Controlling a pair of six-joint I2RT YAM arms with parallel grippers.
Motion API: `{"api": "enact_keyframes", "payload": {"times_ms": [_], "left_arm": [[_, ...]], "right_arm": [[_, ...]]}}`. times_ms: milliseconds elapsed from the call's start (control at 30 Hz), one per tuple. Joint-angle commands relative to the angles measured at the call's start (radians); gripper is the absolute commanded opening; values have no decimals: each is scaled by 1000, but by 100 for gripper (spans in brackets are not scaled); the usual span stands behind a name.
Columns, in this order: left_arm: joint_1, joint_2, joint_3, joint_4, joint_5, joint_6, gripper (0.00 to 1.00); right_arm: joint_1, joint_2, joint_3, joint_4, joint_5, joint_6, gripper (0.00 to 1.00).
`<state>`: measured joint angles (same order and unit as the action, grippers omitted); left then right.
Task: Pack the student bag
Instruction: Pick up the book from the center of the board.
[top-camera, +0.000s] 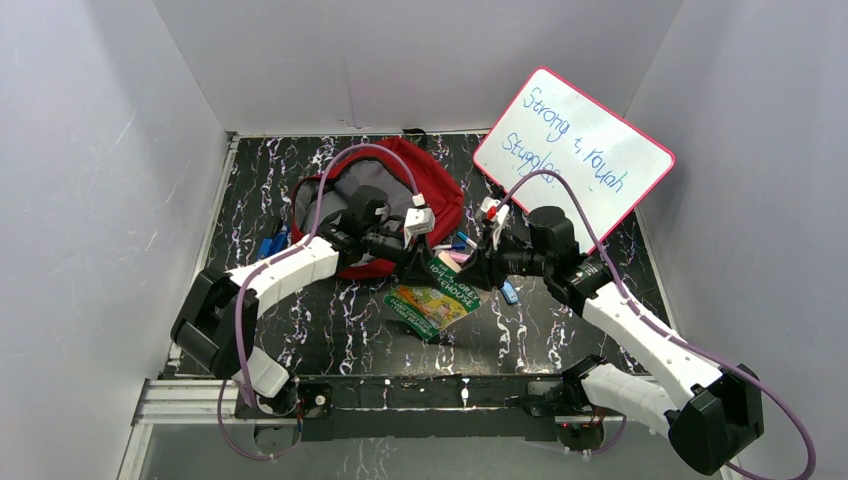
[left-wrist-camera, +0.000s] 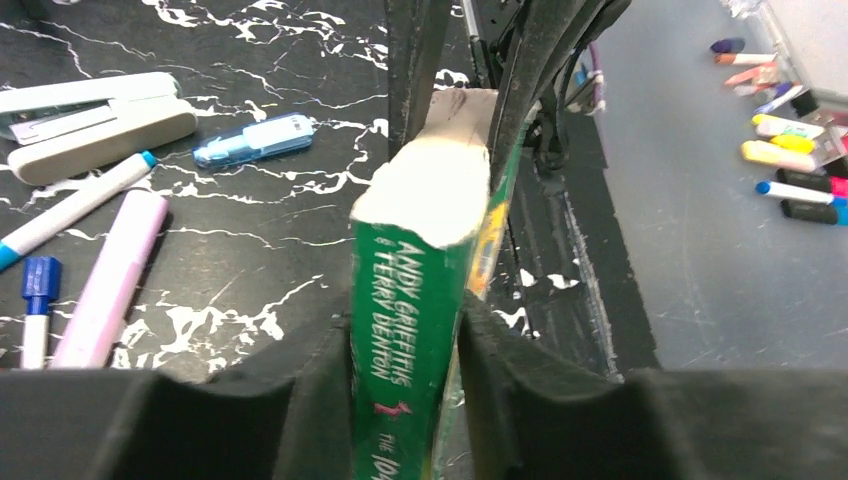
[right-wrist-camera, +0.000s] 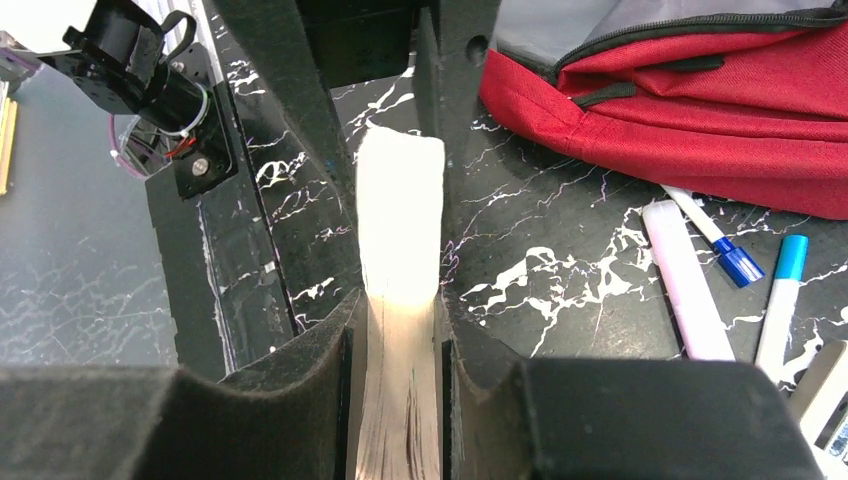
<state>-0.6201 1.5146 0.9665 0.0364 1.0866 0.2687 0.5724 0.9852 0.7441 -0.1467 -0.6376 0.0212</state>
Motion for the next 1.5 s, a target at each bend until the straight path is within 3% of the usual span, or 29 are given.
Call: {"api": "enact_keyframes", "payload": {"times_ms": [0,133,200,300,533,800,1000,1267,1467], "left_arm": [[-11,-4,45,-3,59,8,28],[-12,-9,57,-30,53,21,0],[-12,-19,63,-68,33,22,0],[-12,-67,31,-44,-13,-15,0],[-10,-333,-157,292,-253,-257,0],[-10,-623,-257,589,-572,-518,0],[-10,-720,-206,707,-860,-584,0],[-10,-606,-34,891,-877,-667,0],[-10,-532,50,964,-827,-725,0]], "right_arm": [[5,-38,30,106,-32,-9,0],[6,-53,26,107,-3,-8,4],[5,-66,27,110,10,-5,20],[5,-94,38,109,19,11,53],[4,-227,30,163,99,105,80],[5,-402,-96,484,104,205,92],[6,-378,-107,689,195,399,95],[5,-170,-117,1113,185,654,96],[5,-63,-54,1137,139,591,99]]}}
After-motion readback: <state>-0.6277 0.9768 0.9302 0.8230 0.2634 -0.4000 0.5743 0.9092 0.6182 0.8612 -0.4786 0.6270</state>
